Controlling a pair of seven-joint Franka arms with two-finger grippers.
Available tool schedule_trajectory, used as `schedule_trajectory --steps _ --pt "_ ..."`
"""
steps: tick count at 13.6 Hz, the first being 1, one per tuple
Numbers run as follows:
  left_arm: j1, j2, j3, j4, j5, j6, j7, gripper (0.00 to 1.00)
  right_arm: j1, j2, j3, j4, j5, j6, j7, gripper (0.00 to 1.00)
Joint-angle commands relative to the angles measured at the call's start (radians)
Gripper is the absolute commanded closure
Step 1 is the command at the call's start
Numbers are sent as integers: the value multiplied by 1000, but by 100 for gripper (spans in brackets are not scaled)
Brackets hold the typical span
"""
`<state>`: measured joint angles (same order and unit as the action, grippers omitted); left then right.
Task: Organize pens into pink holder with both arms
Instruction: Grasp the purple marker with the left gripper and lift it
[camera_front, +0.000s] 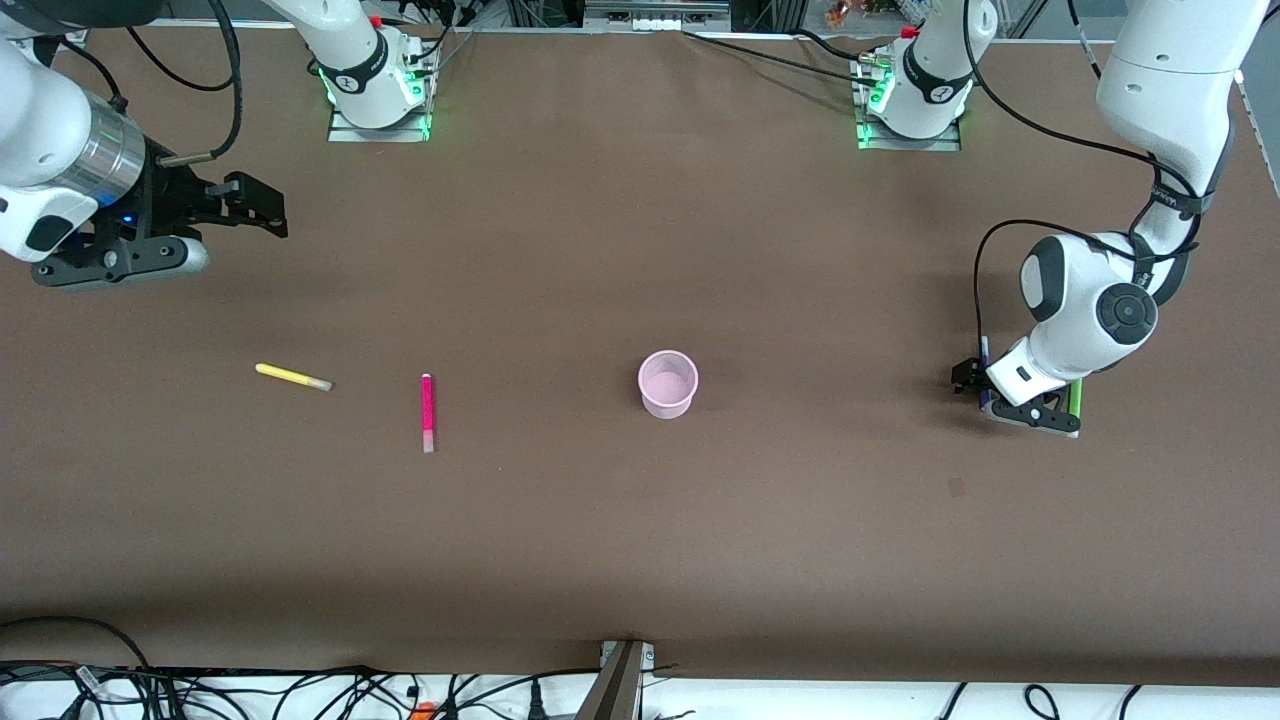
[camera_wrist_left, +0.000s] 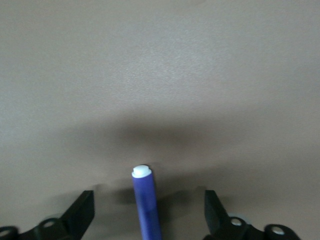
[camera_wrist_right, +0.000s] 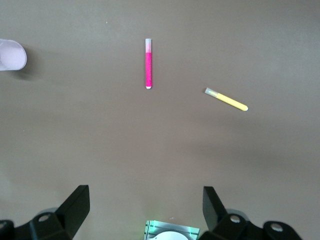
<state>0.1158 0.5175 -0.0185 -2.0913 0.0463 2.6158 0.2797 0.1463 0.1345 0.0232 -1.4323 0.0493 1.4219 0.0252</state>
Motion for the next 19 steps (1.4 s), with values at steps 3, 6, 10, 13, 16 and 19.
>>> schedule_trajectory --steps 3,6,10,13,16,19 --pt "16 29 -3 22 23 13 30 58 -10 -7 3 -19 14 14 -14 0" --pt "15 22 -3 23 23 9 79 98 -8 -6 4 -22 6 15 -14 0" --pt "16 7 -3 25 23 4 96 100 -8 -6 4 -20 7 5 -17 0" --pt "15 -59 -12 78 23 -154 96 100 -8 -6 4 -10 10 0 -77 0" --pt "2 -71 -26 285 7 -524 99 100 -10 -7 3 -10 17 -53 -102 0" --pt "5 -71 -101 465 -69 -797 99 100 -11 -7 -17 -13 18 -55 -157 0"
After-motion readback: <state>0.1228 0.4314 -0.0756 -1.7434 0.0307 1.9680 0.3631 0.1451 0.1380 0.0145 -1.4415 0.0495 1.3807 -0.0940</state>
